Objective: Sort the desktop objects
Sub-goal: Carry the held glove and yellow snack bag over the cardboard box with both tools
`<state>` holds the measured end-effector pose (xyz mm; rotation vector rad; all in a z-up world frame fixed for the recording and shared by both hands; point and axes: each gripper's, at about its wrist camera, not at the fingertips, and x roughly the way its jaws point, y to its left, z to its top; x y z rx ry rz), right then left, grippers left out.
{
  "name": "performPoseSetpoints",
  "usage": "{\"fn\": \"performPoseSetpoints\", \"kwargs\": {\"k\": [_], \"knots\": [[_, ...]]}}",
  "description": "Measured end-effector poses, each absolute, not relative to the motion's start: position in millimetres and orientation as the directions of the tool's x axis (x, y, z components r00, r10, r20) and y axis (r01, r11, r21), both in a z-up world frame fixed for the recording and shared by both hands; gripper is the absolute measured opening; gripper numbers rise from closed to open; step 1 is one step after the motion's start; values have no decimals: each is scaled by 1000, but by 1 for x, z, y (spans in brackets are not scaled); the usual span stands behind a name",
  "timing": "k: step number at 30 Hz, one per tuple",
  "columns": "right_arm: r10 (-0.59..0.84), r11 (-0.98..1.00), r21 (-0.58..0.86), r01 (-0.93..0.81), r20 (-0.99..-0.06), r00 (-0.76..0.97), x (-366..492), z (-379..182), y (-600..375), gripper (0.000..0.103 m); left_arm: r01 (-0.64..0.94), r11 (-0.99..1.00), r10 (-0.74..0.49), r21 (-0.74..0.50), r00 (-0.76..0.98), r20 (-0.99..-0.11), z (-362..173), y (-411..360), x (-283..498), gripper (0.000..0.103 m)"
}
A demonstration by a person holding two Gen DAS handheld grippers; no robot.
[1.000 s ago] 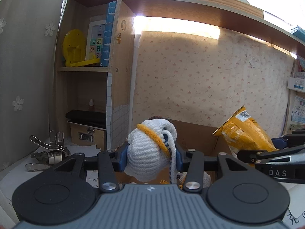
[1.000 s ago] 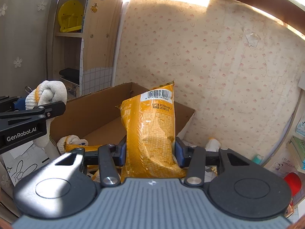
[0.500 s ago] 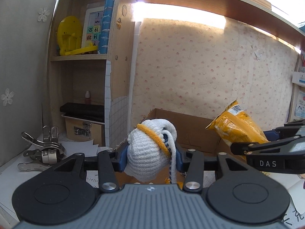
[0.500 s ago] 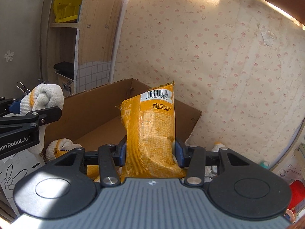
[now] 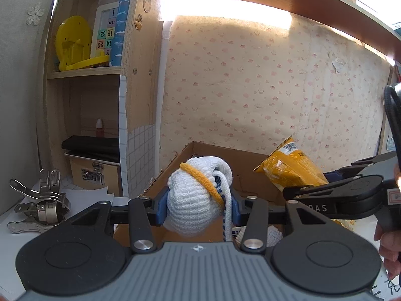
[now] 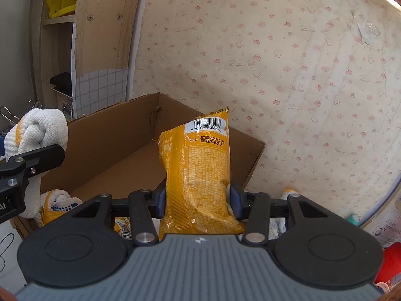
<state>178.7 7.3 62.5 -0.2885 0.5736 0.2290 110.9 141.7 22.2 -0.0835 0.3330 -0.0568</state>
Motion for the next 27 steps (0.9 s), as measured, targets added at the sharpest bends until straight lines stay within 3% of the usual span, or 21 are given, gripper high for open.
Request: {"fn": "performPoseSetpoints", "kwargs": {"k": [27], "knots": [[142,931,-168,-323,-650,747,272,39,27,47,55,997,-71,-52,915,-397,1,131,150,49]]}}
